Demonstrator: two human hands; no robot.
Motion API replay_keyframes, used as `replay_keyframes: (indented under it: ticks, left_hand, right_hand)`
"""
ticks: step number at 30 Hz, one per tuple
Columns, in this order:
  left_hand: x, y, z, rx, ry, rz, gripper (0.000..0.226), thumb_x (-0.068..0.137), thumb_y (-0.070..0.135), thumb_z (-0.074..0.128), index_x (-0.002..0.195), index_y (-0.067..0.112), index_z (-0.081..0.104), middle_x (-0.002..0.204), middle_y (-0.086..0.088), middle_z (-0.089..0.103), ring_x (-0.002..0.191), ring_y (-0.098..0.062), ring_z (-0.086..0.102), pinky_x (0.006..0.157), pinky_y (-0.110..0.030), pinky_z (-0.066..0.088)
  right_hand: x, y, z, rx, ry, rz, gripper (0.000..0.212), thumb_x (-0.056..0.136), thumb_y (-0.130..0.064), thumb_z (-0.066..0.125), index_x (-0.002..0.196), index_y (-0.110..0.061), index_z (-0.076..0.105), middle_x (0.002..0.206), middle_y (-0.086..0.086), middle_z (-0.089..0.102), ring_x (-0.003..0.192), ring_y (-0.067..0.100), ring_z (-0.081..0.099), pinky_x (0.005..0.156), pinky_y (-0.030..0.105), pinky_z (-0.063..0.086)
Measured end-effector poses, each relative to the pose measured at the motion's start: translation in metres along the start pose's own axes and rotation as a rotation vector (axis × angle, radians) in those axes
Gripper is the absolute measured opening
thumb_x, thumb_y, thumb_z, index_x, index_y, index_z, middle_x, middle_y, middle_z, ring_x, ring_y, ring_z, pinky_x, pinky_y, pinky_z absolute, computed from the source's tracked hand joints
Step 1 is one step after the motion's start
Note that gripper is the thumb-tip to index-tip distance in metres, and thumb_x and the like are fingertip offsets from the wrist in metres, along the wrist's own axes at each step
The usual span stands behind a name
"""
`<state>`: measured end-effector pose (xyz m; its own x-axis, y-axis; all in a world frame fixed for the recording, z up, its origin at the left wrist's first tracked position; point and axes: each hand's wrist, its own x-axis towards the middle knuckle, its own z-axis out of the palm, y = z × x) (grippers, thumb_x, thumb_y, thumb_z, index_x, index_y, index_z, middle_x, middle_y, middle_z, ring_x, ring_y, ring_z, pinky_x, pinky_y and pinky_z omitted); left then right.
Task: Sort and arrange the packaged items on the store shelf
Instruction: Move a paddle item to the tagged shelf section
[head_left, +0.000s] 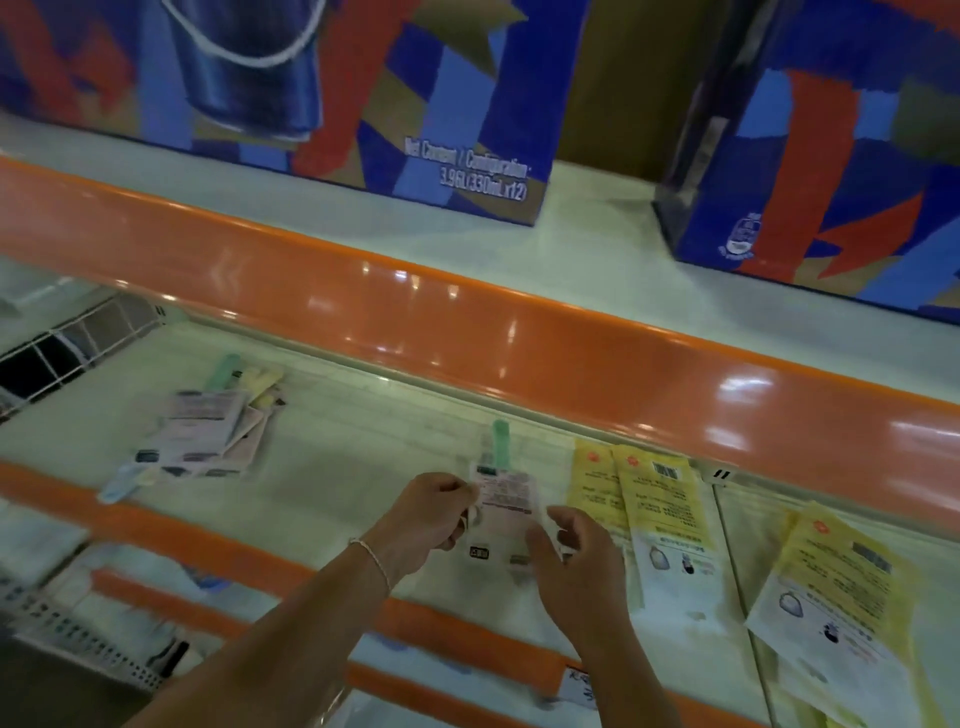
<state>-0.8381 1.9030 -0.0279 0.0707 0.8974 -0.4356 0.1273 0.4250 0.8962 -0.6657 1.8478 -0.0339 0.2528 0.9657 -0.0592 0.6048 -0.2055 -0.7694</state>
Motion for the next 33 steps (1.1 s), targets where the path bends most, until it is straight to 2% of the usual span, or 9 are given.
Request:
replay_keyframes:
  ticks: [8, 10, 13, 18, 21, 24, 27, 30, 33]
  left_hand:
    - [0.003, -0.012, -0.077, 0.045, 0.071, 0.021, 0.031, 0.098, 0.019, 0.054, 0.069, 0.007, 0.052, 0.054, -0.006, 0.043, 0.047, -0.018, 0.039, 0.046, -0.026, 0.031]
    - [0.003, -0.011, -0.1, 0.071, 0.102, 0.045, 0.03, 0.098, 0.019, 0.054, 0.071, 0.006, 0.055, 0.053, -0.007, 0.045, 0.046, -0.018, 0.041, 0.048, -0.026, 0.033]
    - [0.001, -0.007, -0.135, 0.082, 0.169, 0.06, 0.026, 0.098, 0.018, 0.054, 0.077, 0.004, 0.058, 0.057, -0.01, 0.048, 0.044, -0.017, 0.041, 0.044, -0.023, 0.033]
    - [0.0, -0.003, -0.195, 0.151, 0.264, 0.099, 0.032, 0.097, 0.025, 0.052, 0.082, -0.002, 0.059, 0.06, -0.011, 0.052, 0.054, -0.019, 0.048, 0.05, -0.028, 0.037]
    - [0.001, 0.003, -0.227, 0.134, 0.332, 0.114, 0.03, 0.098, 0.02, 0.052, 0.07, 0.009, 0.054, 0.054, -0.006, 0.05, 0.052, -0.019, 0.049, 0.048, -0.027, 0.038]
    - [0.006, 0.005, -0.256, 0.099, 0.418, 0.103, 0.034, 0.096, 0.022, 0.053, 0.062, 0.013, 0.051, 0.052, -0.008, 0.053, 0.053, -0.022, 0.052, 0.052, -0.032, 0.04]
    - [0.008, 0.006, -0.276, 0.078, 0.486, 0.069, 0.037, 0.095, 0.022, 0.054, 0.061, 0.009, 0.055, 0.048, -0.011, 0.057, 0.047, -0.024, 0.052, 0.046, -0.032, 0.045]
    - [0.007, 0.009, -0.287, 0.063, 0.509, 0.028, 0.036, 0.097, 0.018, 0.054, 0.069, -0.002, 0.064, 0.045, -0.009, 0.058, 0.038, -0.019, 0.05, 0.04, -0.024, 0.041]
    - [0.009, 0.007, -0.294, 0.049, 0.512, 0.001, 0.038, 0.097, 0.016, 0.053, 0.062, 0.002, 0.059, 0.043, -0.009, 0.056, 0.036, -0.019, 0.045, 0.04, -0.023, 0.037]
  right_hand:
    - [0.0, -0.044, 0.054, -0.011, -0.054, 0.006, 0.039, 0.093, -0.041, 0.061, 0.127, -0.023, 0.059, 0.127, -0.006, 0.06, 0.105, 0.008, 0.055, 0.082, 0.021, 0.04]
    - [0.0, -0.055, 0.068, -0.01, -0.057, 0.002, 0.035, 0.093, -0.039, 0.061, 0.124, -0.023, 0.061, 0.125, -0.006, 0.062, 0.11, 0.011, 0.058, 0.082, 0.021, 0.041]
    - [0.001, -0.07, 0.09, 0.001, -0.052, 0.006, 0.028, 0.091, -0.034, 0.064, 0.117, -0.025, 0.065, 0.118, -0.006, 0.065, 0.107, 0.011, 0.06, 0.08, 0.021, 0.041]
    - [-0.002, -0.09, 0.123, 0.017, -0.072, 0.003, 0.022, 0.089, -0.032, 0.066, 0.11, -0.025, 0.067, 0.109, -0.009, 0.066, 0.104, 0.01, 0.061, 0.078, 0.019, 0.04]
    - [-0.002, -0.102, 0.136, 0.01, -0.093, 0.0, 0.022, 0.089, -0.031, 0.066, 0.11, -0.025, 0.067, 0.109, -0.009, 0.066, 0.101, 0.008, 0.061, 0.076, 0.018, 0.039]
    - [-0.001, -0.113, 0.147, 0.004, -0.108, 0.001, 0.021, 0.089, -0.033, 0.066, 0.109, -0.026, 0.068, 0.11, -0.01, 0.066, 0.099, 0.006, 0.059, 0.077, 0.019, 0.039]
    - [0.001, -0.119, 0.155, 0.003, -0.111, -0.002, 0.021, 0.088, -0.033, 0.066, 0.108, -0.027, 0.068, 0.11, -0.009, 0.067, 0.1, 0.007, 0.06, 0.08, 0.022, 0.043]
    - [0.002, -0.124, 0.16, -0.009, -0.107, -0.013, 0.019, 0.088, -0.033, 0.066, 0.106, -0.027, 0.069, 0.109, -0.008, 0.067, 0.098, 0.006, 0.059, 0.081, 0.023, 0.043]
    - [0.001, -0.128, 0.165, -0.008, -0.101, -0.016, 0.016, 0.088, -0.032, 0.066, 0.104, -0.028, 0.068, 0.108, -0.008, 0.067, 0.097, 0.006, 0.059, 0.081, 0.022, 0.042]
